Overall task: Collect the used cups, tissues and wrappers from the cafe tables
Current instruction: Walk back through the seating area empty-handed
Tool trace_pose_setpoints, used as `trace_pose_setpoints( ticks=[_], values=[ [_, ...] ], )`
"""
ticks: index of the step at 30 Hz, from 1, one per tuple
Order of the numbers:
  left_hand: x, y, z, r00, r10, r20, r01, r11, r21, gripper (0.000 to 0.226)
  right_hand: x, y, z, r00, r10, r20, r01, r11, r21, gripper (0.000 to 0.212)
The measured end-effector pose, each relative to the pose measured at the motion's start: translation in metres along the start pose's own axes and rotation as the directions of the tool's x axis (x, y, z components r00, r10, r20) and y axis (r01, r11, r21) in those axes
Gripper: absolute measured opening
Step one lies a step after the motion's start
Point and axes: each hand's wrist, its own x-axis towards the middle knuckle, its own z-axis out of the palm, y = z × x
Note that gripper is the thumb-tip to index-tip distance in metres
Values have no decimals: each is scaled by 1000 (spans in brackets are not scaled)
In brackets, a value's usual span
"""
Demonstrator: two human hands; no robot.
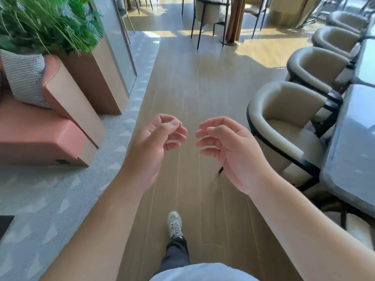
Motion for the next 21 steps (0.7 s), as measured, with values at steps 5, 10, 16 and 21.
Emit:
trace_pose_setpoints(
  ticks=[5, 10, 16, 21],
  values=[
    [129, 17, -39, 999, -13, 48, 15, 999, -29, 11, 120, -23, 29, 998, -13, -65, 7, 996, -86, 13],
    [232, 50, -77, 996, 51, 69, -46, 997, -68, 10, 225, -56, 67, 994, -93, -54, 87, 990, -114, 15],
    [313, 59, -116, 999, 39, 38, -37, 997, -65, 12, 325, -62, 96, 996, -93, -17, 92, 992, -82, 15],
    [389, 60, -132, 999, 26, 30, -25, 999, -41, 11, 407, -66, 100, 996, -91, 23, 91, 996, 7, 15]
  ],
)
